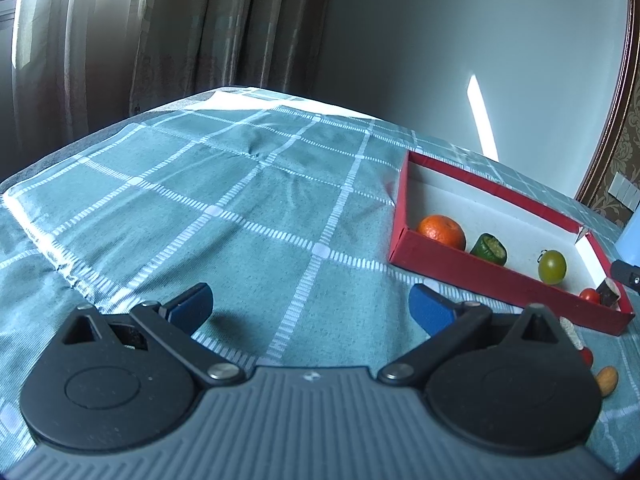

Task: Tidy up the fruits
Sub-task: 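Carry the green tomato into the tray and open the right gripper, then grasp the large green tomato with the left gripper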

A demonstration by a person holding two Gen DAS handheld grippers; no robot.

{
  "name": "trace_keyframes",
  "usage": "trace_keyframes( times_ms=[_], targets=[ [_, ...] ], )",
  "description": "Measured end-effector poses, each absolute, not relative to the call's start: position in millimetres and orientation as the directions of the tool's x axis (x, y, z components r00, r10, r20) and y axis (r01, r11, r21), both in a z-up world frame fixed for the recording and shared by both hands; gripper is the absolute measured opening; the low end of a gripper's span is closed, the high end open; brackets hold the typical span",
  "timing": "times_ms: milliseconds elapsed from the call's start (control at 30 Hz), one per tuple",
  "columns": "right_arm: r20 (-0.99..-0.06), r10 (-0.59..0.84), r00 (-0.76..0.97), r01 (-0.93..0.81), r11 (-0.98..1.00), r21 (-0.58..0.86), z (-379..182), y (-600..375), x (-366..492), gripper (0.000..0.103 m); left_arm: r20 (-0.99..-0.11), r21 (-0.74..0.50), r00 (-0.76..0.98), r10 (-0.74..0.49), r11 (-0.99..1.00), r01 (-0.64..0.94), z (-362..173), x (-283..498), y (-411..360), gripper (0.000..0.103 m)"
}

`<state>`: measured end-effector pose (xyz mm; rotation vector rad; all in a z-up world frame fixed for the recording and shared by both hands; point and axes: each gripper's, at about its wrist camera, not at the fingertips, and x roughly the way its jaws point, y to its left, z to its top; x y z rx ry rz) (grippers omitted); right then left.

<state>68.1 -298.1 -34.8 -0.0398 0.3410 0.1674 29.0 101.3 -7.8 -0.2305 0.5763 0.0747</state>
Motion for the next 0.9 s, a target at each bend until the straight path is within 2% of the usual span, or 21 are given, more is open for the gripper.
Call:
trace_keyframes(
  times_ms=[133, 233, 367, 500, 600, 633, 700, 800, 900],
  targets=[
    [-0.285, 0.136, 0.949, -0.130, 0.991, 0.041, -35.5, -326.0, 45.9, 0.063, -0.549, -0.193, 0.836, 0.000, 0.973, -0.128, -7.9, 29.4, 101.0, 0.103],
    [-0.258, 0.091, 0.962, -0.074, 0.994, 0.076, -39.5, -347.0, 36.8, 0.070, -0.540, -0.195, 0.842, -0.018, 0.975, -0.104, -7.1, 28.7, 99.2, 0.103],
    [-0.265, 0.088, 0.960, -0.036, 0.980, 0.194, -41.9, -369.7, 40.0, 0.070, -0.496, -0.123, 0.868, -0.022, 0.991, -0.046, -0.5, 22.7, 83.0, 0.103],
    [-0.260, 0.098, 0.961, -0.051, 0.982, 0.182, -42.6, -368.9, 40.4, 0.070, -0.428, 0.006, 0.904, -0.010, 1.000, 0.014, 5.9, 13.4, 57.4, 0.101],
    [-0.249, 0.102, 0.963, -0.064, 0.986, 0.155, -42.1, -363.7, 36.6, 0.070, -0.422, 0.066, 0.906, -0.021, 0.996, 0.054, 6.6, 11.5, 45.4, 0.097],
    [-0.248, 0.105, 0.963, -0.068, 0.986, 0.151, -41.9, -362.7, 36.1, 0.070, -0.430, 0.076, 0.902, -0.025, 0.995, 0.063, 5.7, 12.9, 42.8, 0.097],
    [-0.249, 0.114, 0.962, -0.078, 0.986, 0.149, -41.9, -361.6, 35.8, 0.070, -0.457, 0.081, 0.889, -0.030, 0.994, 0.075, 4.2, 18.3, 40.7, 0.089],
    [-0.246, 0.119, 0.962, -0.084, 0.985, 0.147, -41.9, -360.2, 34.6, 0.070, -0.486, 0.059, 0.871, -0.077, 0.991, 0.121, 1.0, 23.6, 41.1, 0.089],
    [-0.248, 0.123, 0.961, -0.090, 0.986, 0.141, -42.0, -358.6, 34.7, 0.070, -0.470, 0.068, 0.876, -0.106, 0.986, 0.155, 0.6, 23.3, 38.4, 0.089]
  ],
)
